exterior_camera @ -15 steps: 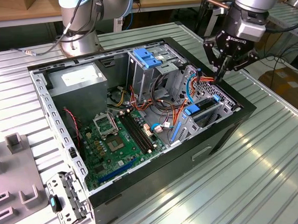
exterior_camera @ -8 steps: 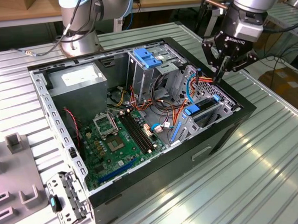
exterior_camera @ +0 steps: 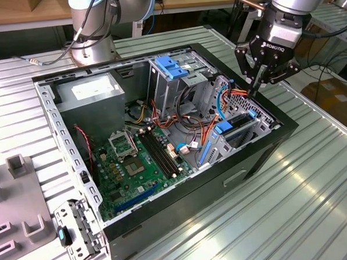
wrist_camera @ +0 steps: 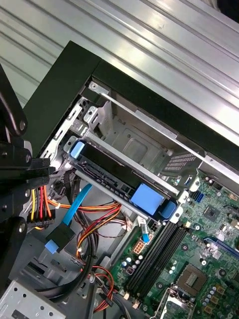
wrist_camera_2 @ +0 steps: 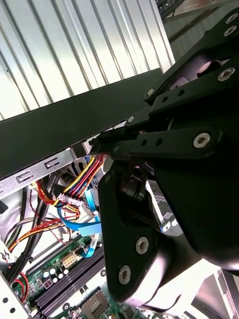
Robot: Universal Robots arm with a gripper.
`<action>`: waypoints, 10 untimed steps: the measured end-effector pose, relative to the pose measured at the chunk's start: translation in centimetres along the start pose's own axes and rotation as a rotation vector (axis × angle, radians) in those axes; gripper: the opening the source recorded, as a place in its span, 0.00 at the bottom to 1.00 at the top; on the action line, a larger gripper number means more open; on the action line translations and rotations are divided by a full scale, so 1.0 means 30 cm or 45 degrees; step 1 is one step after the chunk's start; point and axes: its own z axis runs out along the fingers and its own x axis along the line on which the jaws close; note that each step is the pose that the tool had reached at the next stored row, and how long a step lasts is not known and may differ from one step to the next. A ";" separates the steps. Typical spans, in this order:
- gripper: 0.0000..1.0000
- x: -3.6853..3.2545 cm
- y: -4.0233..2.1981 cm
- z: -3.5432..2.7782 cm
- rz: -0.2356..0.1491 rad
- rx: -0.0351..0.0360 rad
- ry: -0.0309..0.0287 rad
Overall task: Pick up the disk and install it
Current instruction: 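Insert the first disk wire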
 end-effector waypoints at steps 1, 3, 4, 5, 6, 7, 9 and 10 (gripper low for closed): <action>0.17 0.000 0.000 0.000 0.000 -0.0001 0.0001; 0.17 0.000 0.000 0.000 0.000 0.0000 0.0000; 0.17 0.000 0.000 0.000 0.000 0.0000 0.0000; 0.17 0.000 0.000 0.000 0.000 0.0000 0.0000; 0.17 0.000 0.000 0.000 0.000 0.0000 0.0000; 0.17 0.000 0.000 0.000 0.000 0.0000 0.0000; 0.17 0.000 0.000 0.000 0.000 0.0000 0.0000; 0.17 0.000 0.000 0.000 0.001 -0.0001 0.0001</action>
